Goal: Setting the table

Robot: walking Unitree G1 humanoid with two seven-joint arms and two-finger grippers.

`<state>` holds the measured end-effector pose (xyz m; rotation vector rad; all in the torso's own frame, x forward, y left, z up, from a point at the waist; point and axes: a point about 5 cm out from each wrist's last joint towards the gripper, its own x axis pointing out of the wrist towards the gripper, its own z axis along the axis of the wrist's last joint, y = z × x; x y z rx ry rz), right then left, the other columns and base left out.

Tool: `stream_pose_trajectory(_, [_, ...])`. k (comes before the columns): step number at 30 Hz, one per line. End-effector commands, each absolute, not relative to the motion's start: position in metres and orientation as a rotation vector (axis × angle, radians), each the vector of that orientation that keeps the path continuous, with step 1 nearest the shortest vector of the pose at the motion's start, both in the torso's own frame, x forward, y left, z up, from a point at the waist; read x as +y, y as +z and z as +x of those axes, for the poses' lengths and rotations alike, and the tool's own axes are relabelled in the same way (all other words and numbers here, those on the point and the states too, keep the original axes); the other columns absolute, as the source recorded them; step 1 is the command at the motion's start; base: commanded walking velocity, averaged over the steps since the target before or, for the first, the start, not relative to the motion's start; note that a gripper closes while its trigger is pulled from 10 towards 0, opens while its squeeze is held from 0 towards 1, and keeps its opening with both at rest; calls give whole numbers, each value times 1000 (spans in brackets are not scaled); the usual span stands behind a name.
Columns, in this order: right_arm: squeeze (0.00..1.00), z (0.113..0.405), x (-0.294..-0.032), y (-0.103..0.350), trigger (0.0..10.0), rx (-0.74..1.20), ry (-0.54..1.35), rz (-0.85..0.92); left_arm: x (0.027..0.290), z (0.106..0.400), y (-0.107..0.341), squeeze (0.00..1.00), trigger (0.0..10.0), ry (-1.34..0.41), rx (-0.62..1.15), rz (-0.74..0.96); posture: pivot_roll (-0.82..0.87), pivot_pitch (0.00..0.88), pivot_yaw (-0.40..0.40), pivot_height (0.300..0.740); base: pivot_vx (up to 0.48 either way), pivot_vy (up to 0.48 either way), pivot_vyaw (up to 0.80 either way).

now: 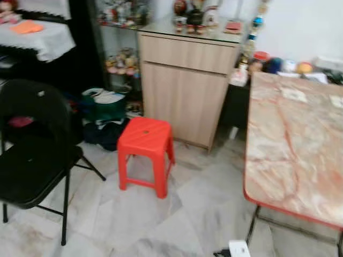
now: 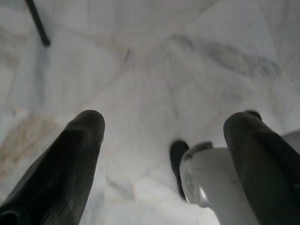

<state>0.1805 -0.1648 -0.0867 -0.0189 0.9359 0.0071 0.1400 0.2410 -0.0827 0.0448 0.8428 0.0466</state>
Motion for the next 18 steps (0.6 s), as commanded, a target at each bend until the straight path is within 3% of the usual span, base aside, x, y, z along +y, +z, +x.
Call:
stream_pose_trajectory(1, [0,119,-165,-107,10000,1012,24,67,248,150,-86,0,10000,140,1039,35,51,0,39,740,0,0,-800])
stream_pose_trajectory(13, [0,115,-166,-108,10000,1027,30,65,238,150,-89,0,10000,130,1049,41,43,0,34,740,0,0,-793])
stream_pose_trajectory(18, [0,114,-168,-108,10000,1019,8,78,235,148,-91,0,10000,133,1053,28,31,0,33,740,0,0,0])
